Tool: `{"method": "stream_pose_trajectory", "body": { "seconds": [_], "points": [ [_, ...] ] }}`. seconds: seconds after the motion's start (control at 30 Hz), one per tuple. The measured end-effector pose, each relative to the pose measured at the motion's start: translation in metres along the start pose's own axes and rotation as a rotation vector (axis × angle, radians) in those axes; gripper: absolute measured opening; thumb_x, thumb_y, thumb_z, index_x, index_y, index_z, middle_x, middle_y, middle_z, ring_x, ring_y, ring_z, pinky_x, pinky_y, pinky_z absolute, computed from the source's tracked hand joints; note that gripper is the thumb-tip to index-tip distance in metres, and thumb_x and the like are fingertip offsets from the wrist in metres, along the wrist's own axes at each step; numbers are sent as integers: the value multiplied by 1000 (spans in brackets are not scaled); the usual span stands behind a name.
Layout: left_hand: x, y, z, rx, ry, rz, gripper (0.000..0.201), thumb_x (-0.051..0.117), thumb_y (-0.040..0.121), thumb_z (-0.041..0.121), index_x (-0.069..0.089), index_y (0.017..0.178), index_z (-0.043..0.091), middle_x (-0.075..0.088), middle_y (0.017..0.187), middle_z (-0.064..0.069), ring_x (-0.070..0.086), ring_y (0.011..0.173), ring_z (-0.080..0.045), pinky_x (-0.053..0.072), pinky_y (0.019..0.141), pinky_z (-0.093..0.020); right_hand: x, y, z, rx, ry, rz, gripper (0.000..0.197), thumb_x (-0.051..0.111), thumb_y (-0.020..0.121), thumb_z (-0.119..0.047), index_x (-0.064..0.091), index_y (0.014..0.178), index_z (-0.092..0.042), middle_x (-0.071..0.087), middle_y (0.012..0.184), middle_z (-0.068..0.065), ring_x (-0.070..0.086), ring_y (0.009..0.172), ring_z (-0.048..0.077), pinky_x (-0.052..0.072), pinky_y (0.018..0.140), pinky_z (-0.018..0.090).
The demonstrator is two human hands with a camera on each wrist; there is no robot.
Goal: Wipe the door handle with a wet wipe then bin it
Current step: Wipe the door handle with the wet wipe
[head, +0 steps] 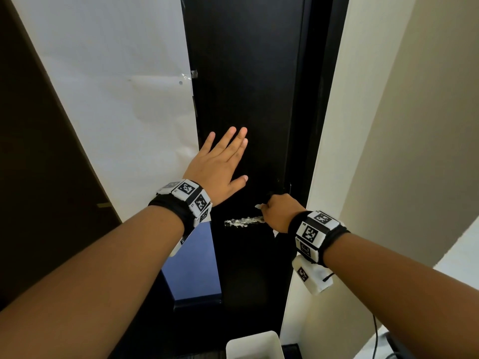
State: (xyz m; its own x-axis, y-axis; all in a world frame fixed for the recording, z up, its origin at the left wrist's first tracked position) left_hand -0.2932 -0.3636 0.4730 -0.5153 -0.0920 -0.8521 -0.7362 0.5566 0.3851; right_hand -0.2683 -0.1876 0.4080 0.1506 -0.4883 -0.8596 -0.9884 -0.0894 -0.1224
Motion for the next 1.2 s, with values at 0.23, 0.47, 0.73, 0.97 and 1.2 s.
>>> {"method": "stream_pose_trajectory", "body": {
  "seconds": [0.23,0.47,0.73,0.97,1.2],
  "points": [
    [-1,0,1,-5,6,1,75,24,92,55,3,151,14,-9,161,-2,-10,148,-19,-3,119,-45,-4,-7,8,22,124,46,36,39,99,-24,60,83,0,62,86,14,59,78,26,48,68,32],
    [0,-1,1,-7,7,6,76,27,92,56,3,151,13,-9,161,-2,-9,148,-19,-2,120,-45,-2,-15,17,108,352,46,39,43,96,-26,64,95,6,57,75,7,62,76,24,55,75,39],
    [-2,-1,3,-12,2,-1,77,27,92,56,3,151,13,-9,161,-2,-9,148,-20,-2,120,-45,0,-20,18,117,440,51,38,46,95,-35,63,82,-4,61,78,11,66,84,32,55,83,43],
    [-2,0,3,-8,11,-2,77,28,92,56,3,151,13,-9,161,-3,-9,148,-20,-2,119,-46,9,-19,16,153,488,59,40,44,95,-32,63,99,3,60,79,10,57,79,27,53,85,46],
    [-2,-1,1,-3,17,-10,77,26,91,56,3,151,13,-9,161,-3,-8,148,-21,0,120,-47,17,-17,11,148,475,37,37,44,95,-34,60,91,-1,60,81,13,57,74,27,54,77,44]
  ]
}}
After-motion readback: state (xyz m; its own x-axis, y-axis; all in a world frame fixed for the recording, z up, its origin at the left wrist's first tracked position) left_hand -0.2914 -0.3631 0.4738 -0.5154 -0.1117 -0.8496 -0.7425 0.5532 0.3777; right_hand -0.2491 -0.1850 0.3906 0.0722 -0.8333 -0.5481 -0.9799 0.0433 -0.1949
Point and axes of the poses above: each hand's wrist, its own y-axis towards the middle knuckle, its own x-axis out of the palm, z = x × y, the point moved 1 cm from there along y, towards the middle knuckle
